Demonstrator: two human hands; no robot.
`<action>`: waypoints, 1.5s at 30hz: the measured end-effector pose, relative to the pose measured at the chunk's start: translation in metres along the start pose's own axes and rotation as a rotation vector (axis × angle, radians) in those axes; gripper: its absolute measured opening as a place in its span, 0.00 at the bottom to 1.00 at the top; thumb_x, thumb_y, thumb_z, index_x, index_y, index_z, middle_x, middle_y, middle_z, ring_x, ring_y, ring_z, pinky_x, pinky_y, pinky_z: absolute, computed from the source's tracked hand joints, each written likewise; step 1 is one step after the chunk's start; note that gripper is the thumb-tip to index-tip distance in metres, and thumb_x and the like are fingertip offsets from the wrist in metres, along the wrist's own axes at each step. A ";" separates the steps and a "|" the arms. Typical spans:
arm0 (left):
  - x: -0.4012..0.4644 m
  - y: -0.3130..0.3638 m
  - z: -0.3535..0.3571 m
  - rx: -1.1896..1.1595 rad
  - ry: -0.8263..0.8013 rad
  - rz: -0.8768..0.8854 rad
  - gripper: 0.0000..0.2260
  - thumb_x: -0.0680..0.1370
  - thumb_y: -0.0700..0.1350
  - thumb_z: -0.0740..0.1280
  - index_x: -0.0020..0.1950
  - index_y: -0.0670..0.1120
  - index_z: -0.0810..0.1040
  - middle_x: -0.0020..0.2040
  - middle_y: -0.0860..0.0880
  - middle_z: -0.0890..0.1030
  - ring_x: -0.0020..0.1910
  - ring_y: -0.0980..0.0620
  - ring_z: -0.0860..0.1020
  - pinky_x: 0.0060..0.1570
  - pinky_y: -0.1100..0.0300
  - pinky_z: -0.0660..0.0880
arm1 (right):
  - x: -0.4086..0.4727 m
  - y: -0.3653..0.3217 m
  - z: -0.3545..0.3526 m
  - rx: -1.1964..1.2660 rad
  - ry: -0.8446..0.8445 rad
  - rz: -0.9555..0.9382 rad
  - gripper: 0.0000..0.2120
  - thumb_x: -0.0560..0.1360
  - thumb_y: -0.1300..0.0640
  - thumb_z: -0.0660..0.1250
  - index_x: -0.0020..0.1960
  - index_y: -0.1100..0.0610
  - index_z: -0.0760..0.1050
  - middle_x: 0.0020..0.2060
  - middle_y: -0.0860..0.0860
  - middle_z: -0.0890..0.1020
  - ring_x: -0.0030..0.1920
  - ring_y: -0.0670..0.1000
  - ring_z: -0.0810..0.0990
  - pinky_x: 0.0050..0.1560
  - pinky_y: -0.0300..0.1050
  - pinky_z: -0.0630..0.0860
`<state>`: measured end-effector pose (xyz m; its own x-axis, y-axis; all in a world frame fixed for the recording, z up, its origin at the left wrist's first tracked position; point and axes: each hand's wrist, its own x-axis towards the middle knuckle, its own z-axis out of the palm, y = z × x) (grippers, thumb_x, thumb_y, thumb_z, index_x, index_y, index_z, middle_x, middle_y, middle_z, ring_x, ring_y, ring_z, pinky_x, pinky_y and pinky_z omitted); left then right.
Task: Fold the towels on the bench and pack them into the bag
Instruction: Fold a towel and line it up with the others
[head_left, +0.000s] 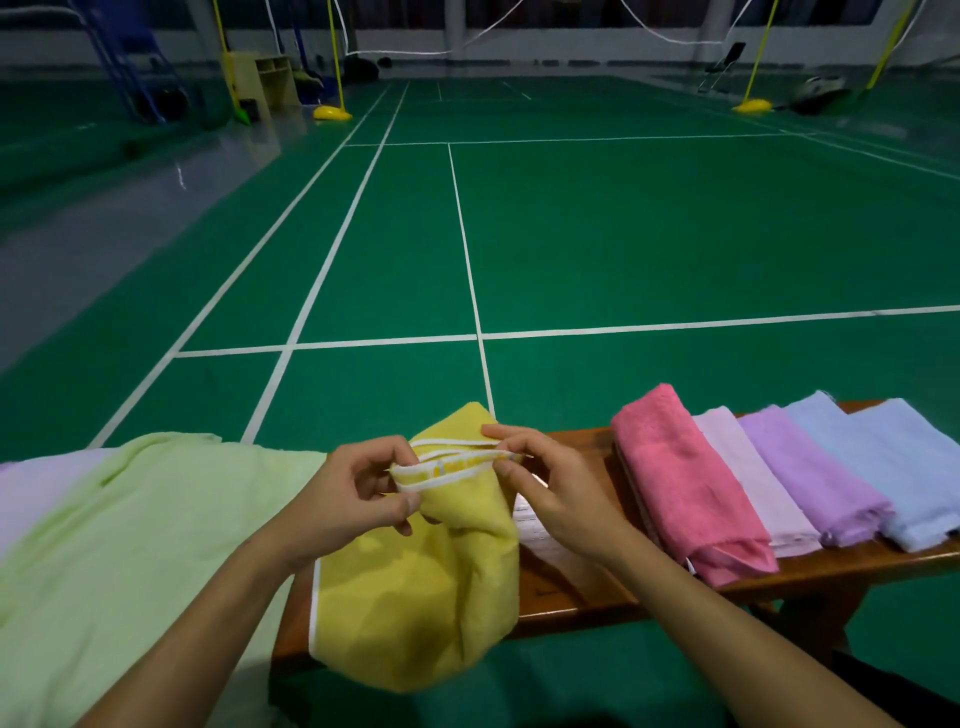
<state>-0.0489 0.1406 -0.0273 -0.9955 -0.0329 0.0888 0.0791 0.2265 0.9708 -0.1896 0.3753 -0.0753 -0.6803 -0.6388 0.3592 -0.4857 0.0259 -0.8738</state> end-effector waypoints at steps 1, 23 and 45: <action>0.000 0.001 -0.003 0.044 0.012 -0.013 0.08 0.76 0.38 0.74 0.51 0.37 0.79 0.45 0.41 0.84 0.45 0.42 0.85 0.42 0.48 0.85 | 0.002 0.000 -0.006 -0.048 -0.006 -0.020 0.02 0.82 0.62 0.69 0.54 0.59 0.79 0.69 0.48 0.80 0.69 0.47 0.79 0.69 0.53 0.77; 0.022 0.109 -0.004 0.230 0.719 0.444 0.09 0.77 0.40 0.78 0.52 0.42 0.80 0.43 0.42 0.84 0.41 0.40 0.83 0.42 0.43 0.82 | 0.051 -0.144 -0.041 -0.399 0.503 -0.323 0.12 0.80 0.53 0.73 0.62 0.52 0.78 0.51 0.53 0.80 0.51 0.49 0.80 0.56 0.41 0.76; -0.027 0.147 -0.002 -0.281 0.564 0.234 0.03 0.78 0.41 0.74 0.50 0.44 0.84 0.39 0.47 0.86 0.33 0.53 0.82 0.34 0.61 0.80 | 0.016 -0.185 -0.054 0.176 0.311 -0.187 0.14 0.78 0.57 0.77 0.61 0.56 0.77 0.33 0.74 0.74 0.29 0.63 0.69 0.27 0.61 0.66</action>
<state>-0.0102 0.1729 0.1130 -0.7769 -0.5347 0.3324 0.3757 0.0300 0.9263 -0.1401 0.4021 0.1099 -0.7358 -0.3562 0.5759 -0.5337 -0.2185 -0.8170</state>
